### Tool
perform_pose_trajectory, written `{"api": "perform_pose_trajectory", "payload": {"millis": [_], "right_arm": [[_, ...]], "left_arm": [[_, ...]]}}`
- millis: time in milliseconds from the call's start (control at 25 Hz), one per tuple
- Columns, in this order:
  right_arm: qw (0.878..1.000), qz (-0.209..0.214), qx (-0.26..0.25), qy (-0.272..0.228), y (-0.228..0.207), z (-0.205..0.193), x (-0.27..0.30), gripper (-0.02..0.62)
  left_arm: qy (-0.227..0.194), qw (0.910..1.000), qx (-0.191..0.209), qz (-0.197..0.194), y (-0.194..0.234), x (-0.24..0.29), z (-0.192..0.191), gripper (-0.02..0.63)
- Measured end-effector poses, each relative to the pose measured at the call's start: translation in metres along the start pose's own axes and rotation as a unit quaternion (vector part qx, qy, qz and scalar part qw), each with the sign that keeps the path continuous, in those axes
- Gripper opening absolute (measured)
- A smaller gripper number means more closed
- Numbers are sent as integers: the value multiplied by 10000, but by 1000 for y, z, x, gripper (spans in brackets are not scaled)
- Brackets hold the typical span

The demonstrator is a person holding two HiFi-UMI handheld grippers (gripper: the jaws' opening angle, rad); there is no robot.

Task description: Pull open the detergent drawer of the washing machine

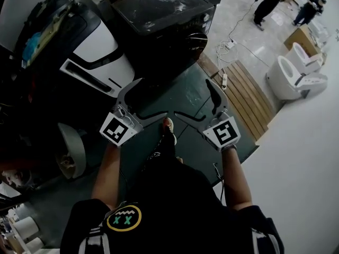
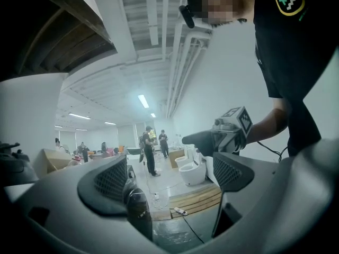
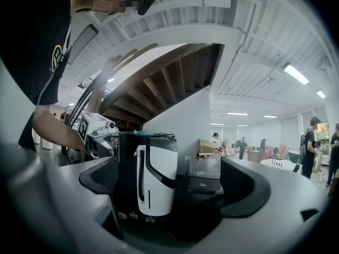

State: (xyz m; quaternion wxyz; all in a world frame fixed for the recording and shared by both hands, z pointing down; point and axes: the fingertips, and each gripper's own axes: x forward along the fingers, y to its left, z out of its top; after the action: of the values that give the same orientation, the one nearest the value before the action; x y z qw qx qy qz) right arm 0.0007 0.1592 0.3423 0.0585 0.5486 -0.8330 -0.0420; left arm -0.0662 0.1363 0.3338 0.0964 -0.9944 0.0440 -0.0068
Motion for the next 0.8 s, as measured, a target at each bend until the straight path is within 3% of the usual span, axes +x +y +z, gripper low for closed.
{"api": "perform_pose_trajectory", "payload": {"millis": [200,320,800], "right_arm": [[9991,102,74,394,-41,-15,49,600],[9994,239,67,226,-60,-15,82,600],[9980,449,158,405,-133,-30,202,600]], "left_arm": [[-41,9997,-55,232,63,25,-11,494],[-43,9994,-82,334,100,36,-15,494],[13,9981,-272,557,226,67,-47,494]]}}
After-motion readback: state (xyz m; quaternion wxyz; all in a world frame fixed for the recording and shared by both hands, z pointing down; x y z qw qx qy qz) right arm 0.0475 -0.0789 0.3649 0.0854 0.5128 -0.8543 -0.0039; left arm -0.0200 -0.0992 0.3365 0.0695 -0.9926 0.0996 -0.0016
